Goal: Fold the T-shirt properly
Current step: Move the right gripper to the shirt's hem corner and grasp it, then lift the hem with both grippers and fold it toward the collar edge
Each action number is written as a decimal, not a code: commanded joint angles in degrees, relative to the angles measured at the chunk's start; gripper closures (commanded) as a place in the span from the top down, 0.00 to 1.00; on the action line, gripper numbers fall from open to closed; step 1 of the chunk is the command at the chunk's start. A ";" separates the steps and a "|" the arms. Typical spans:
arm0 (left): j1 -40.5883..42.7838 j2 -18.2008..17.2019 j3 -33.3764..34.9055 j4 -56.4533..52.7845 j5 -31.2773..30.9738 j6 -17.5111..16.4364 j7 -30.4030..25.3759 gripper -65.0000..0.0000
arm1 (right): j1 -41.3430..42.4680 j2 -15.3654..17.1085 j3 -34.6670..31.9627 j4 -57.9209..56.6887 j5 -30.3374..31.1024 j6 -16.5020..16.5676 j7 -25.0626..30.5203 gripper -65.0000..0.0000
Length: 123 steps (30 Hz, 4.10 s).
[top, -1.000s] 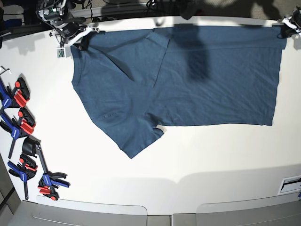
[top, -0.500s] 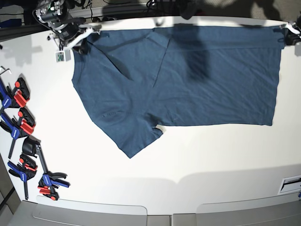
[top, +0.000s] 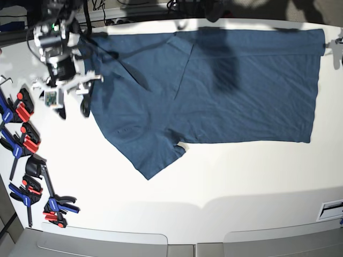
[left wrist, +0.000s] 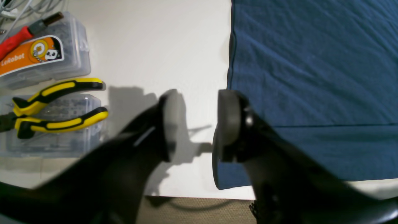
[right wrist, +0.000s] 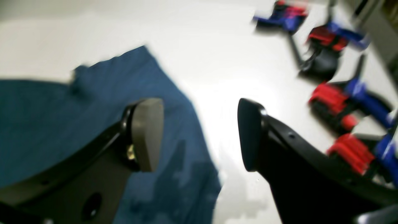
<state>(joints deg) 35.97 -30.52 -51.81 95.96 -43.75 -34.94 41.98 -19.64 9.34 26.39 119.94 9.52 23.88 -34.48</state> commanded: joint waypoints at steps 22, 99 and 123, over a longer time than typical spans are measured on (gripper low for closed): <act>0.22 -1.18 -0.63 0.79 -2.08 0.00 -1.33 0.32 | 42.45 13.75 0.13 -80.52 22.91 16.12 -8.70 0.54; -64.87 0.09 25.68 -73.77 11.47 4.94 -13.42 0.39 | 43.28 12.20 -12.63 -84.13 29.73 16.12 -14.43 0.00; -64.54 -0.44 25.66 -73.68 13.86 4.76 -16.33 0.00 | 43.28 12.22 -12.07 -83.93 36.72 16.12 -18.47 0.00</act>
<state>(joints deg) -27.92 -29.71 -26.20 21.85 -30.15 -30.24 25.30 23.11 21.28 14.33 35.79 45.80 40.34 -51.94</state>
